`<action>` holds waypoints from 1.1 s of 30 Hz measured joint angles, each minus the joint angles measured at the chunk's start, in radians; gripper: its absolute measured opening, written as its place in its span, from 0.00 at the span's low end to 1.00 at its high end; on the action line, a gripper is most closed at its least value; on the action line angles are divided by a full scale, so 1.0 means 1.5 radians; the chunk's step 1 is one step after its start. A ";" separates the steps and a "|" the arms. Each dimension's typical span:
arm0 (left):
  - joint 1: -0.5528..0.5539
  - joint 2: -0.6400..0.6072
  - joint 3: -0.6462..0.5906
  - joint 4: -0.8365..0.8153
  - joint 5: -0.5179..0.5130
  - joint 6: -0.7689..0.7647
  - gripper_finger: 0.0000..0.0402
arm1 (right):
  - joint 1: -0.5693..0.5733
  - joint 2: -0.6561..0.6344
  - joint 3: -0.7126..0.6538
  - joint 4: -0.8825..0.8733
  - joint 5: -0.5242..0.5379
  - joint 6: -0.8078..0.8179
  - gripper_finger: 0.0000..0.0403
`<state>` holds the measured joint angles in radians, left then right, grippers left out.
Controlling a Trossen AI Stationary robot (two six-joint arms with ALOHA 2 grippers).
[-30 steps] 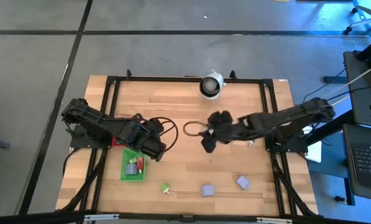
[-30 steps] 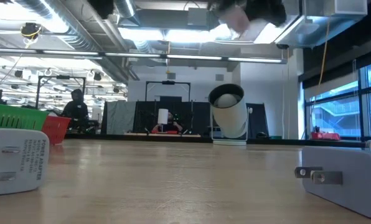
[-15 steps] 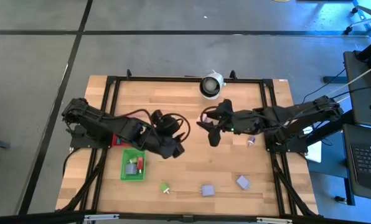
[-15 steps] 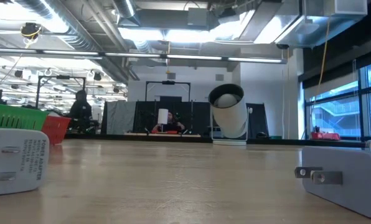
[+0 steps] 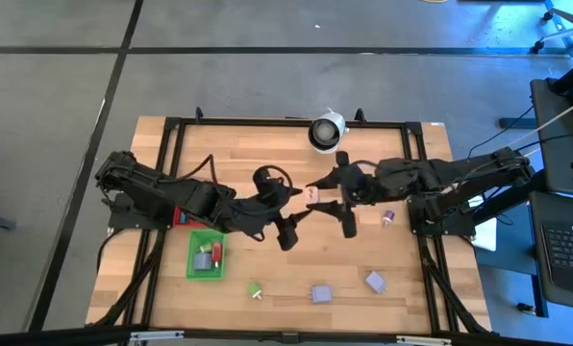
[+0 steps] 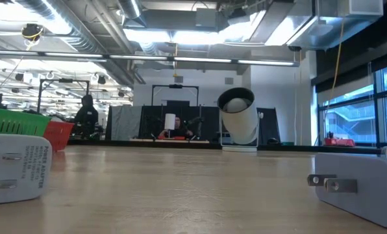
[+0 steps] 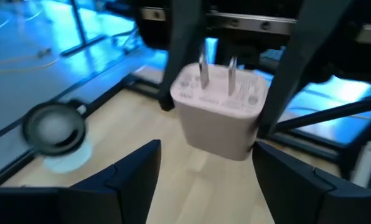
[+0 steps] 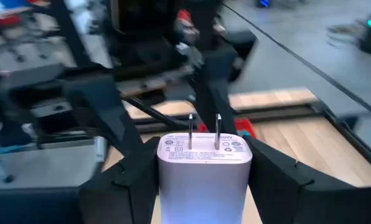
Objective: Pick & Place Office items
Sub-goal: Put the white charger adapter into the green bin
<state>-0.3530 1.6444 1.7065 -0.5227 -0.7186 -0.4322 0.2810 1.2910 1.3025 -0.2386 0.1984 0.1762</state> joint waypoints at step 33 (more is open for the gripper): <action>0.019 -0.001 0.000 0.175 0.088 0.246 0.50 | -0.031 -0.011 0.000 0.114 -0.107 -0.073 0.53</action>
<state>-0.3245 1.6424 1.7065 -0.2600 -0.5863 -0.0638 0.2352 1.2743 1.3029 -0.0683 0.0373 0.0664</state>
